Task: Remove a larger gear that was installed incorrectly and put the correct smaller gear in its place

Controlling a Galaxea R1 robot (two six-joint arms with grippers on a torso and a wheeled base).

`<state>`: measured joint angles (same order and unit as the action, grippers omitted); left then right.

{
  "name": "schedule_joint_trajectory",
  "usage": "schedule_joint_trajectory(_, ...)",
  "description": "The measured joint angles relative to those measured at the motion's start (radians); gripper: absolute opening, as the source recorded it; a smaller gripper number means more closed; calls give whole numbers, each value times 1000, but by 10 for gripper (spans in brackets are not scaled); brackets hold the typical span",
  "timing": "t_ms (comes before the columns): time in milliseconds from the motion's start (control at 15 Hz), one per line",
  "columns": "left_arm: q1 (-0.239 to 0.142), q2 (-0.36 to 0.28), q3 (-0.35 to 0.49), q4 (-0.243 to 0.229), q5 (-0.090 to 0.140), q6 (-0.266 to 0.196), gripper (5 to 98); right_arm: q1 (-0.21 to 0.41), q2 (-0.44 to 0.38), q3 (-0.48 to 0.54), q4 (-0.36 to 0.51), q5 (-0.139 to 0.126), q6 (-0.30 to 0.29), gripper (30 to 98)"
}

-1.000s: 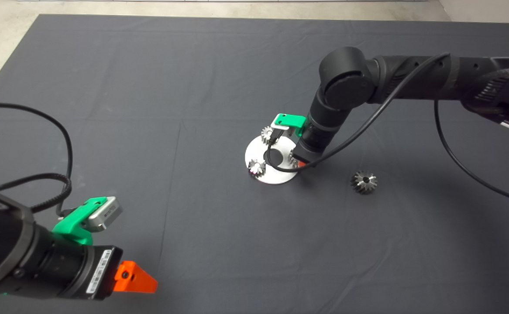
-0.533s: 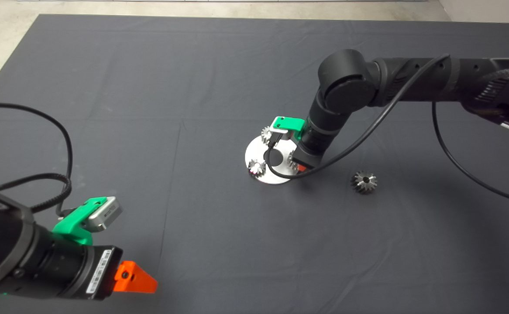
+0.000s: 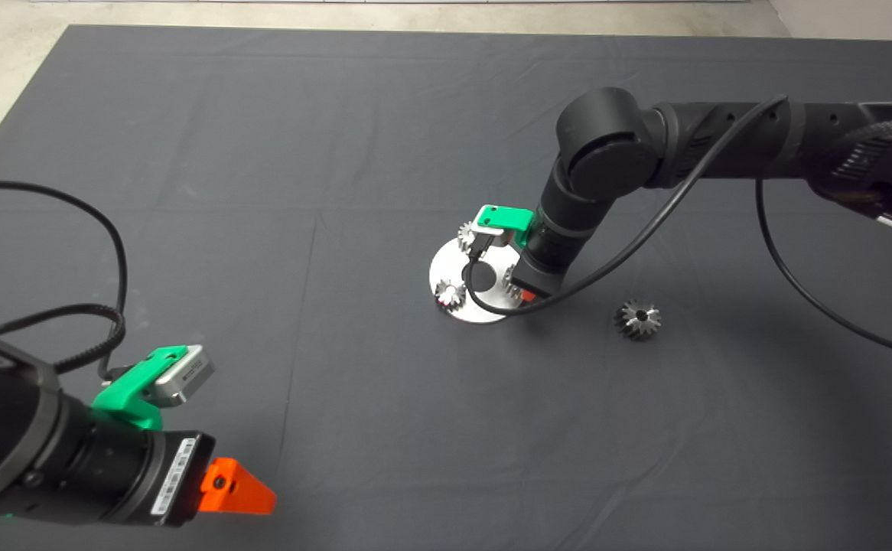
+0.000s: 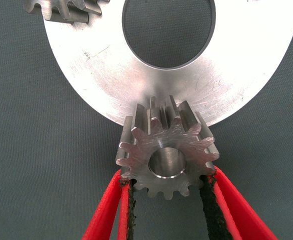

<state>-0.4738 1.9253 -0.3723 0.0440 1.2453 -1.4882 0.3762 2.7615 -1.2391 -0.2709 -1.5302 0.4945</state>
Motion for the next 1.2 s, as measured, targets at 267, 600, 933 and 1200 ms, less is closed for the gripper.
schedule_joint_trajectory(267, 0, 0, 0, 0, 0, 0, 977, 0, -3, 0, 0, 0, 0, 305)
schedule_joint_trajectory(600, 0, 0, 0, 0, 0, 0, 977, 0, -11, -1, 0, 1, 0, 305)
schedule_joint_trajectory(933, 0, 0, 0, 0, 0, -3, 977, 0, -16, -1, 0, 3, 0, 305)
schedule_joint_trajectory(1200, 0, 0, 0, 0, 0, -3, 977, -2, -16, -1, -4, 3, 0, 305)
